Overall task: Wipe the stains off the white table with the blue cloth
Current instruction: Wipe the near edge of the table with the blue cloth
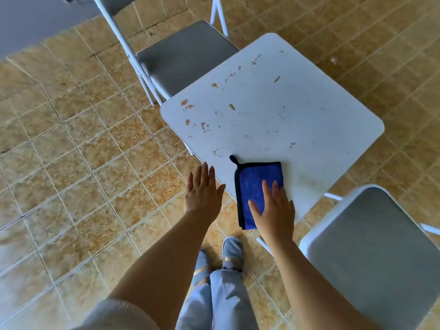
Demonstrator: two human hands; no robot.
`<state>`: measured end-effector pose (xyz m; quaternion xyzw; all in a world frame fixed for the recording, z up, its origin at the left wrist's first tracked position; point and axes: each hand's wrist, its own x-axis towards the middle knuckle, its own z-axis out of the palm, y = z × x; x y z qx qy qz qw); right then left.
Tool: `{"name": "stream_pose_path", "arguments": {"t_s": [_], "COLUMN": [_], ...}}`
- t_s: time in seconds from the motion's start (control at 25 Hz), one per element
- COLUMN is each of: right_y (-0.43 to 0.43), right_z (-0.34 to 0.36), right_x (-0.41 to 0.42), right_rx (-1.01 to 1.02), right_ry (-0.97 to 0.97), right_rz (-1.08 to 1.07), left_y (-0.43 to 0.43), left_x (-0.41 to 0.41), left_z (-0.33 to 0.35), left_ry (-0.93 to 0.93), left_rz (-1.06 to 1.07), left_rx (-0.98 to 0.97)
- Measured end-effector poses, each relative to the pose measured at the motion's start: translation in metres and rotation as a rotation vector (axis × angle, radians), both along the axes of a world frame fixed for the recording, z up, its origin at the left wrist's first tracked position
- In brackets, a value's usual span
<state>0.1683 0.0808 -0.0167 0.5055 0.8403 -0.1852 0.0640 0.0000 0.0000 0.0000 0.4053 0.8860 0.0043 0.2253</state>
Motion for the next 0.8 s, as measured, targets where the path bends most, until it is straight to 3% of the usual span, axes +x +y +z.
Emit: {"name": "stream_pose_path", "arguments": {"t_s": [0.2,0.36,0.52,0.8], "right_y": [0.013,0.017,0.013,0.075], "right_z": [-0.06,-0.093,-0.103,-0.103], "right_x": [-0.016,-0.028,0.001,-0.051], "right_rx": [0.06,0.279,0.354,0.322], "right_ry": [-0.104,0.0,0.106,0.163], "right_rz": [0.018,0.058,0.133,-0.102], "left_y": [0.017,0.029,0.03,0.028], "left_x": [0.012,0.013,0.012,0.004], "left_z": [-0.061,-0.094,-0.107,-0.113], "left_ry": [0.006,0.028,0.08,0.116], "left_rz": [0.088,0.151,0.16,0.179], "left_rx": [-0.012,0.052,0.093,0.155]}}
